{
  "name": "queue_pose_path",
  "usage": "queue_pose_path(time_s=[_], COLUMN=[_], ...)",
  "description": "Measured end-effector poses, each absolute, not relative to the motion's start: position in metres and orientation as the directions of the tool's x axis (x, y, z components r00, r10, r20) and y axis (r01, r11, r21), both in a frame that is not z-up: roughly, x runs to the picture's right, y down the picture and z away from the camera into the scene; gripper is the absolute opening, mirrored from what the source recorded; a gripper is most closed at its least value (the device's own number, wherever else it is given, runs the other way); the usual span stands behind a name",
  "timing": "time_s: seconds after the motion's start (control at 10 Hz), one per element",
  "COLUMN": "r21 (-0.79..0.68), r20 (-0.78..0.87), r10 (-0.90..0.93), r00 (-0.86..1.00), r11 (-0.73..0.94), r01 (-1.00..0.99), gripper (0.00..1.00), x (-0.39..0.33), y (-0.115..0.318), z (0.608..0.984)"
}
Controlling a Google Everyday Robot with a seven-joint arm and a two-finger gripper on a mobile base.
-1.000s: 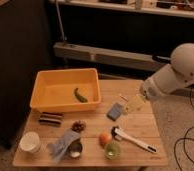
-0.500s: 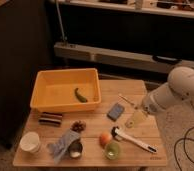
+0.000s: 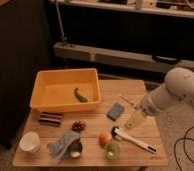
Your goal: Wipe tray with brush
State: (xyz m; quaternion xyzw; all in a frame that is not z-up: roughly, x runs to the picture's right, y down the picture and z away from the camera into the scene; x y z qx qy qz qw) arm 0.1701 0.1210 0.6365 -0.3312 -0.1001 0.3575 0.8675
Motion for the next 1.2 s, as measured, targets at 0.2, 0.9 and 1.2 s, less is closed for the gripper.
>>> queue_pose_path(time_s=[0.2,0.9,1.2], r21=[-0.586,-0.565,-0.617], r20=[-0.076,-0.105,-0.082], r10=[0.647,0.534,0.519], r00=[0.759,0.839,0.851], r11=[0.587,0.662,0.644], r01=[-0.558,-0.492,-0.453], gripper=[0.80,0.80,0.80], x=[0.184,0.243,0.247], y=[0.144,0.216,0.226], z=[0.662,0.775,0.784])
